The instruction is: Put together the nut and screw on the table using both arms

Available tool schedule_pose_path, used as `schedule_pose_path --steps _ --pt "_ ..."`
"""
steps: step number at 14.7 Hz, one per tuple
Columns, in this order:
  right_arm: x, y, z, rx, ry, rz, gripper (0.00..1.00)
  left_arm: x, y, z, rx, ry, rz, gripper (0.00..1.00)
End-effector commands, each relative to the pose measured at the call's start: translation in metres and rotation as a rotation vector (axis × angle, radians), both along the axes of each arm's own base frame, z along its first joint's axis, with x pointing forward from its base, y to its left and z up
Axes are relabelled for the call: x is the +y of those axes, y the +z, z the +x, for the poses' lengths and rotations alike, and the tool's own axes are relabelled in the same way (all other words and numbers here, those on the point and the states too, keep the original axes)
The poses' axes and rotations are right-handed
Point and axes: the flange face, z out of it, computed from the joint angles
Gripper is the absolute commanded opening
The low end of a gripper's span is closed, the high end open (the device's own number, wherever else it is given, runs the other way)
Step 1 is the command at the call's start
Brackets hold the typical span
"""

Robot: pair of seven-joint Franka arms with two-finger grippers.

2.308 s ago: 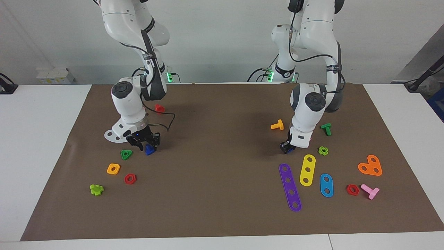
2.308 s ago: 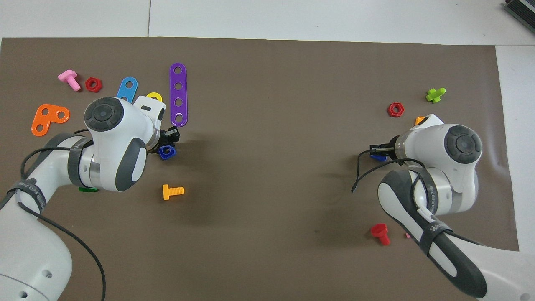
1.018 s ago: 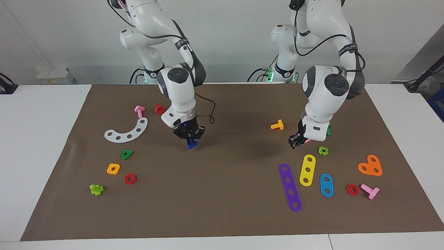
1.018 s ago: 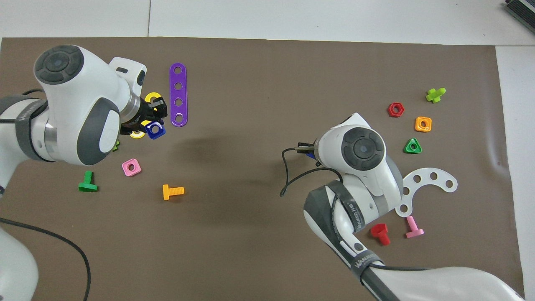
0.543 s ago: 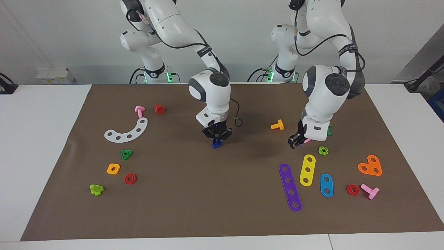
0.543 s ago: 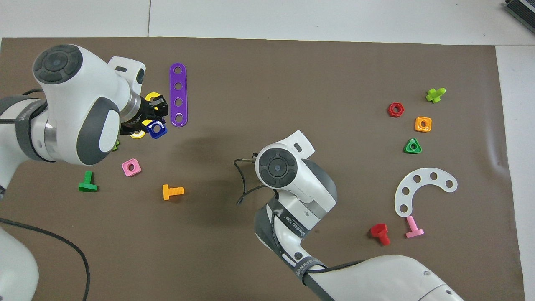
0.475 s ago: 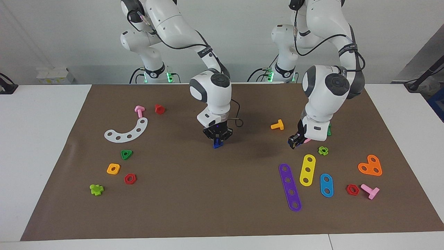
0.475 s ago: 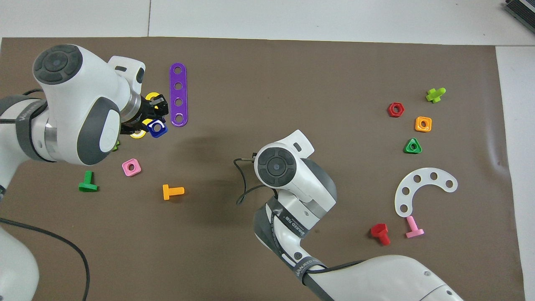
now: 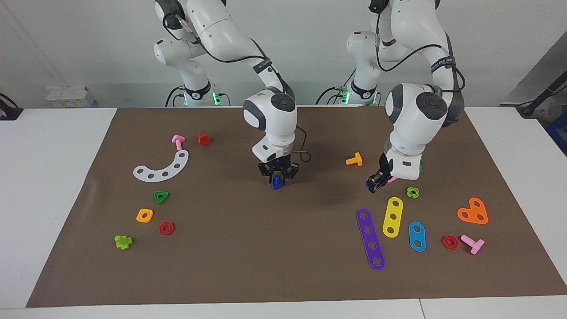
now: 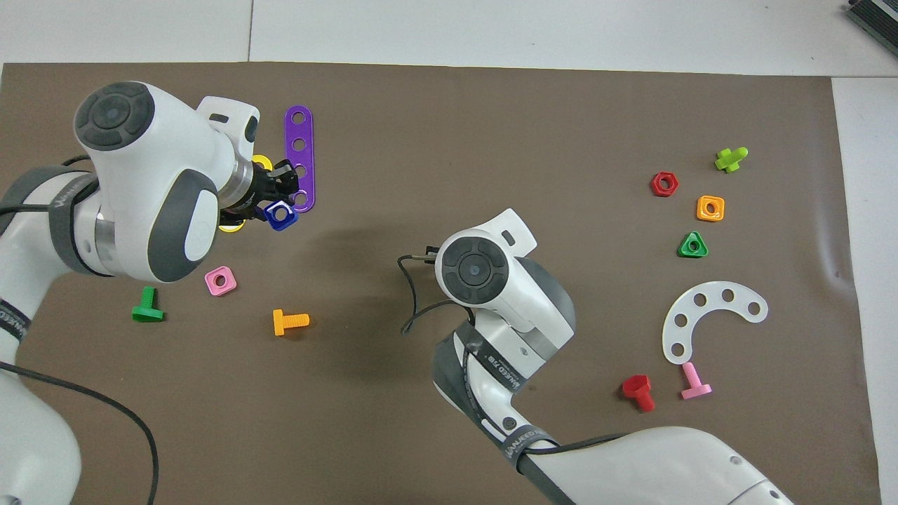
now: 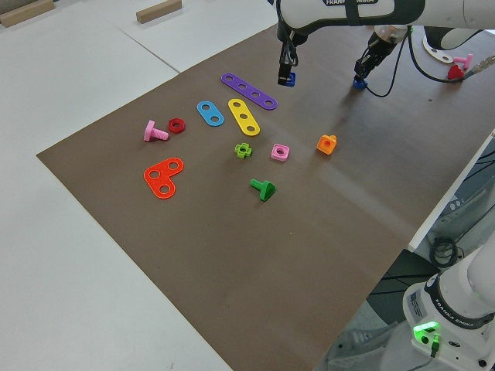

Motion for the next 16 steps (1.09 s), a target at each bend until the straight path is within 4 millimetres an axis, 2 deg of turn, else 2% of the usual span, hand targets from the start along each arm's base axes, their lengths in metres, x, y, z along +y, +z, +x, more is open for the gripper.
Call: schedule_pose_path --steps 1,2,5,7,9,12,14,16 --pt "-0.037 0.05 0.003 -0.006 -0.026 -0.021 1.0 -0.001 -0.008 -0.015 0.002 -0.16 -0.004 0.0" --pt "-0.053 0.064 0.003 -0.007 -0.032 -0.027 1.0 -0.002 -0.011 -0.019 0.007 -0.2 -0.004 0.0" --pt "-0.106 0.109 0.005 0.015 -0.059 -0.014 1.0 -0.038 -0.014 -0.037 0.01 -0.302 -0.003 0.0" --pt "-0.158 0.14 0.01 0.026 -0.053 0.001 1.0 -0.08 -0.021 -0.054 0.011 -0.367 -0.007 0.0" --pt "-0.215 0.163 0.012 0.06 -0.027 0.019 1.0 -0.106 -0.022 -0.063 0.014 -0.37 -0.049 0.0" --pt "-0.284 0.191 0.013 0.066 -0.022 0.008 1.0 -0.143 -0.017 -0.08 0.023 -0.346 -0.08 0.0" --pt "-0.309 0.211 0.015 0.067 -0.021 0.015 1.0 -0.175 -0.019 -0.08 0.02 -0.296 -0.08 0.0" --pt "-0.32 0.228 0.018 0.067 -0.013 0.011 1.0 -0.2 -0.023 -0.07 0.012 -0.232 -0.083 0.0"
